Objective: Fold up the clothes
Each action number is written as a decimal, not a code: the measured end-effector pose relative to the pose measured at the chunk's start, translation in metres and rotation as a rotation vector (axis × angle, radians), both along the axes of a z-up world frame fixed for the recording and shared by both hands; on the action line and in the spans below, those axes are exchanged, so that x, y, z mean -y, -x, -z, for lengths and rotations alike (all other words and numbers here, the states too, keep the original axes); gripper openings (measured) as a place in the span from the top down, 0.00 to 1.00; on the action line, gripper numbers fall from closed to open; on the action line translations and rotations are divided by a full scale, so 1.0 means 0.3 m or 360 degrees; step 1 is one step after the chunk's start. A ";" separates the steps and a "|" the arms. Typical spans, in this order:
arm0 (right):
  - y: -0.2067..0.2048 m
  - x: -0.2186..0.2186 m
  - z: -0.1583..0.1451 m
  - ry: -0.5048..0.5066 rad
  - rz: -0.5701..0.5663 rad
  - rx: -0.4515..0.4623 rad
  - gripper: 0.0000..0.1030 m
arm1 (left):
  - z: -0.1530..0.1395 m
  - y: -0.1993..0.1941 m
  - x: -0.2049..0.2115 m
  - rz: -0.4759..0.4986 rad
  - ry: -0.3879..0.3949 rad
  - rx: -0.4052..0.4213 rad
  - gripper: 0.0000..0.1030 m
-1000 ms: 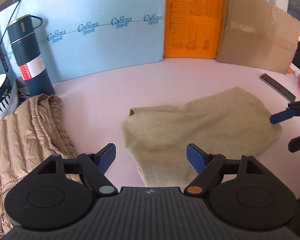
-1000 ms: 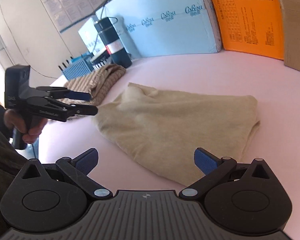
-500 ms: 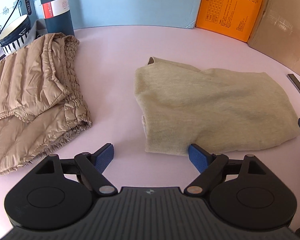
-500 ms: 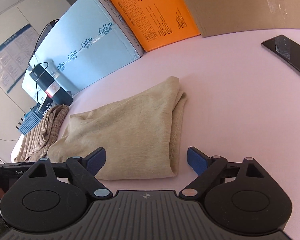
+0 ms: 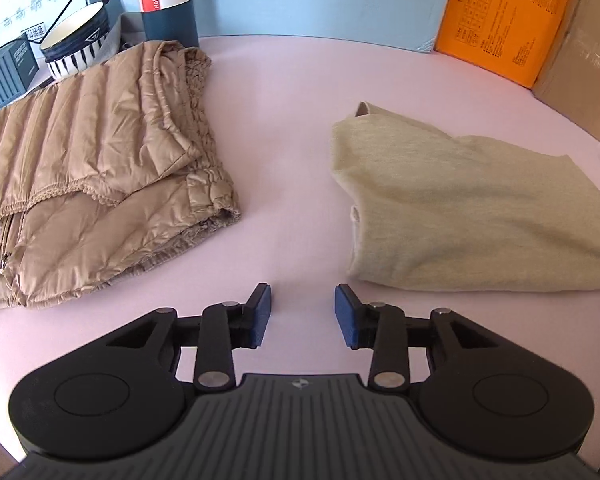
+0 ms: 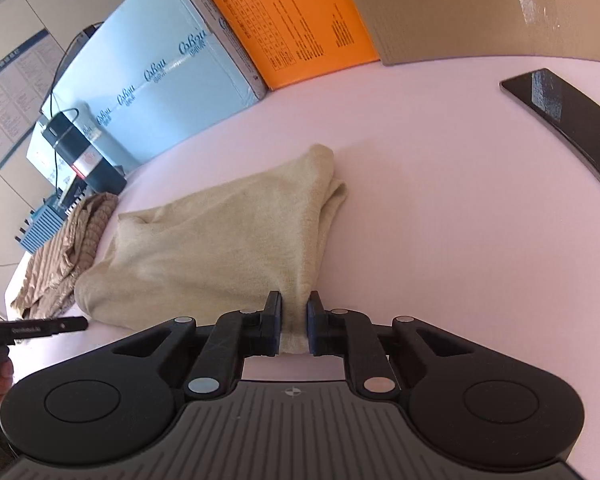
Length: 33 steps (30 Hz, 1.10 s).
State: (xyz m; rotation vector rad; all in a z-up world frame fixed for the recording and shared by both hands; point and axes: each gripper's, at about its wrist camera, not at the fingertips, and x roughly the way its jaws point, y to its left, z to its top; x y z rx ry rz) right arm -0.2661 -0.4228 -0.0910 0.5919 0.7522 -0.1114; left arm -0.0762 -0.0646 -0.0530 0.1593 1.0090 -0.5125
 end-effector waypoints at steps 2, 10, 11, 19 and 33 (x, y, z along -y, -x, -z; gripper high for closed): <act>0.013 0.001 0.001 -0.0029 -0.0001 0.0019 0.85 | -0.009 -0.006 -0.026 -0.0029 0.0035 -0.0023 0.47; 0.071 0.048 0.016 -0.0188 0.0060 0.0142 0.42 | -0.042 -0.023 -0.056 -0.0067 0.0344 -0.0088 0.20; 0.075 0.058 0.022 -0.0238 0.0069 0.0164 0.38 | -0.038 -0.035 -0.034 -0.0068 0.0345 -0.0100 0.20; 0.019 0.106 0.031 -0.0404 0.0105 0.0225 0.15 | 0.011 -0.140 0.116 -0.0051 0.0271 -0.0165 0.20; -0.162 0.192 0.061 -0.0482 -0.0233 0.0193 0.00 | 0.049 -0.202 0.300 0.0140 0.0033 -0.0051 0.00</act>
